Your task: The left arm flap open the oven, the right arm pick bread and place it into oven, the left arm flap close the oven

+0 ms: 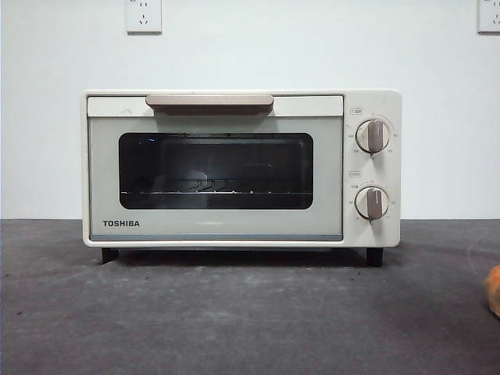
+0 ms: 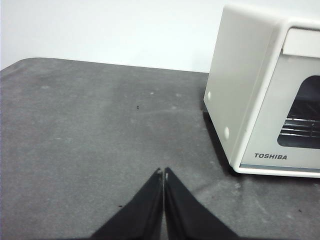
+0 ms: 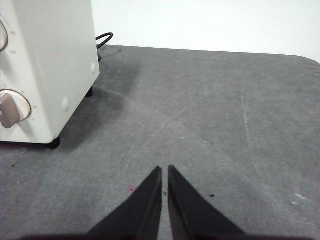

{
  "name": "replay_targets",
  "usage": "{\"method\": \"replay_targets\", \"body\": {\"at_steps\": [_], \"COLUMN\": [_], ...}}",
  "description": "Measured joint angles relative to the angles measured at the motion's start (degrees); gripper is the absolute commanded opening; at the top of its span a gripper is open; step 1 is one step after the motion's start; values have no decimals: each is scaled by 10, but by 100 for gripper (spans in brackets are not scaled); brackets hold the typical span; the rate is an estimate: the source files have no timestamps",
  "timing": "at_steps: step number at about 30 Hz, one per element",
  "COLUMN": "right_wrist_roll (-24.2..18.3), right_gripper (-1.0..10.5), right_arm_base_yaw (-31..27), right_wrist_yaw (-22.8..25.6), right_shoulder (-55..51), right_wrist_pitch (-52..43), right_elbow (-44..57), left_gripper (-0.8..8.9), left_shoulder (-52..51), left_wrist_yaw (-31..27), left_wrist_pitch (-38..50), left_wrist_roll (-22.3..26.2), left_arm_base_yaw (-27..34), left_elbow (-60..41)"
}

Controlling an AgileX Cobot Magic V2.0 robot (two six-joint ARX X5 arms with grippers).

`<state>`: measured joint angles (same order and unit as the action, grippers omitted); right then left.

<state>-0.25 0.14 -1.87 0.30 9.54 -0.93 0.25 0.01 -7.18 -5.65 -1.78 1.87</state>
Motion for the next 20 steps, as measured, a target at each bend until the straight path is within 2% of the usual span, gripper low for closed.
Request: {"method": "replay_targets", "body": {"at_steps": [4, 10, 14, 17, 20], "right_wrist_roll": [10, 111, 189, 225, 241], "right_gripper": [18, 11, 11, 11, 11], "right_arm_base_yaw": [0, 0, 0, 0, 0], "right_wrist_yaw": [-14, -68, -70, -71, -74], "right_shoulder": [0, 0, 1, 1, 9], "right_wrist_pitch": [-1, -36, -31, -9, 35], "right_elbow": [0, 0, -23, -70, -130], "left_gripper": [7, 10, 10, 10, 10], "left_shoulder": [0, 1, 10, 28, 59], "left_wrist_yaw": [14, 28, 28, 29, 35], "left_wrist_pitch": [2, 1, -2, -2, -5], "left_wrist_roll": [-33, -75, -138, -177, -201], "left_arm_base_yaw": [0, 0, 0, 0, 0], "left_elbow": [0, 2, 25, 52, 89]}}
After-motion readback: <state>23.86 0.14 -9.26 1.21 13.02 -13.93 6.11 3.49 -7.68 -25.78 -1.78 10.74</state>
